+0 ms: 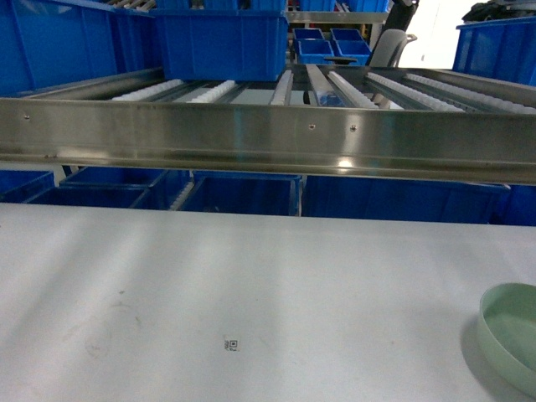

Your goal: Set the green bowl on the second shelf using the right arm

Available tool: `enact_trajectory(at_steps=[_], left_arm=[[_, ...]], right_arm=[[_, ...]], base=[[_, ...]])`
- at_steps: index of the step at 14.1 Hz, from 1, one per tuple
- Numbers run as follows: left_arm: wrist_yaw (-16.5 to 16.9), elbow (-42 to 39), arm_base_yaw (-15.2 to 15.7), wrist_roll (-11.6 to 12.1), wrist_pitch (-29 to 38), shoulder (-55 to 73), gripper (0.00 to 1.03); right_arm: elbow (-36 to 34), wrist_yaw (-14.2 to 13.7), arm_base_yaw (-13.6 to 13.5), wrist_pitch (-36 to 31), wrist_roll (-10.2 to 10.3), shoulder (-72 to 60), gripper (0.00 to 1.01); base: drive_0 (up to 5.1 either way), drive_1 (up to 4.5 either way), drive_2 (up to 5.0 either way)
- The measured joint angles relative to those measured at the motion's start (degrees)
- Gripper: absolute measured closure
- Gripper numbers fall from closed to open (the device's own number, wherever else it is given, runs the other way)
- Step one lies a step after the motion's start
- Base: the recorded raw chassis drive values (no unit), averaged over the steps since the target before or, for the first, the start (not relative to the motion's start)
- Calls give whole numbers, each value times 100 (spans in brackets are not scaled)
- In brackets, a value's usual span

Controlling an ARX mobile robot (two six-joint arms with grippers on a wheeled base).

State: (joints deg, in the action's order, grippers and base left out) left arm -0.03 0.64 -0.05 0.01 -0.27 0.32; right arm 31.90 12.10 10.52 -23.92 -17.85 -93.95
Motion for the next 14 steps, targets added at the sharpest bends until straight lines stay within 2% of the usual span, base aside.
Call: enact_trajectory(at_steps=[6, 8, 10, 11, 13, 14], left_arm=[[0, 0, 0, 0, 2, 0, 5], [0, 0, 0, 0, 2, 0, 5], [0, 0, 0, 0, 2, 0, 5], [0, -2, 0, 0, 2, 0, 5], [0, 0, 0, 0, 2, 0, 5], [0, -2, 0, 0, 4, 0, 5]], right_arm=[[179, 103, 315, -11, -278, -848, 3], [205, 149, 343, -33, -302, -1110, 3], [321, 188, 350, -39, -326, -1327, 14], [363, 225, 382, -57, -321, -1412, 14], [437, 256, 459, -52, -323, -1526, 36], [470, 251, 498, -59, -323, -1565, 35]], base=[[0, 0, 0], [0, 0, 0], [0, 0, 0], [0, 0, 0], [0, 0, 0], [0, 0, 0]])
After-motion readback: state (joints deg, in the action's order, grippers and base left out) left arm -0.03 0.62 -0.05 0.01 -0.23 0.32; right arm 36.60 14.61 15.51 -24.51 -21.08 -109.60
